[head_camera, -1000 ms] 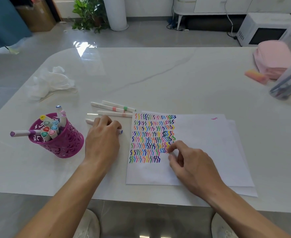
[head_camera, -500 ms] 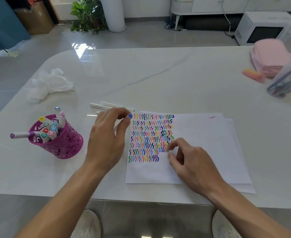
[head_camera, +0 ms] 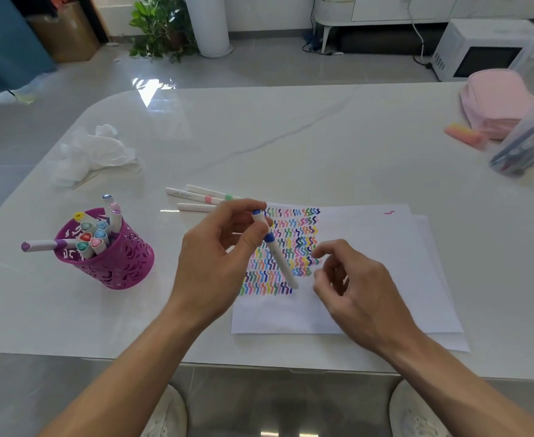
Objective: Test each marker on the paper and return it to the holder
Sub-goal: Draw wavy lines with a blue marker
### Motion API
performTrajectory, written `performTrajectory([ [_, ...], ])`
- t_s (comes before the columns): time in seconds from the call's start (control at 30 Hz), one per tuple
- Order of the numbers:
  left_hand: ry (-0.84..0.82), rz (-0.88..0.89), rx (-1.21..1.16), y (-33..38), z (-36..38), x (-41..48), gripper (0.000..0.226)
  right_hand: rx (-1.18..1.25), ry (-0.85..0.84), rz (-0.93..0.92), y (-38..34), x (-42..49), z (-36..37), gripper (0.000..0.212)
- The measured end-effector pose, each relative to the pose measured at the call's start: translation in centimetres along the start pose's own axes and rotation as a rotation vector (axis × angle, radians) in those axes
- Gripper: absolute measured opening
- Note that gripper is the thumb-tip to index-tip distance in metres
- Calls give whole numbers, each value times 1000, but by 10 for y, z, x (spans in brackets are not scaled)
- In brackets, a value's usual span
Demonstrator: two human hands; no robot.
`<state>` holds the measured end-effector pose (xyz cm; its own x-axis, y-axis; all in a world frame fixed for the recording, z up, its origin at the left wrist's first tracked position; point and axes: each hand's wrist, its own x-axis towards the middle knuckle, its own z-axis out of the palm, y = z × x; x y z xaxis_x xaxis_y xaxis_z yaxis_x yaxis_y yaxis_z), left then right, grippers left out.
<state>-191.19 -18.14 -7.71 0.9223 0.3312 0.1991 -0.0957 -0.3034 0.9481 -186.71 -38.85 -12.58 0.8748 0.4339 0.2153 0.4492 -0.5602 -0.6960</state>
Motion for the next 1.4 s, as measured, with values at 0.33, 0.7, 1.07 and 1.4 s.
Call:
performTrajectory([
  [0.33, -96, -168, -195, -3, 16, -7, 20, 173, -70, -69, -9, 0, 1, 11],
  [0.7, -217, -225, -4, -10, 23, -13, 16, 399, -141, 116, -12, 1, -1, 9],
  [1.07, -268, -201, 90, -10, 23, -15, 13, 337, -58, 129, -13, 4, -2, 21],
  [1.4, -295, -343, -160, -4, 25, -15, 15, 186, -82, -15, -11, 0, 1, 30],
])
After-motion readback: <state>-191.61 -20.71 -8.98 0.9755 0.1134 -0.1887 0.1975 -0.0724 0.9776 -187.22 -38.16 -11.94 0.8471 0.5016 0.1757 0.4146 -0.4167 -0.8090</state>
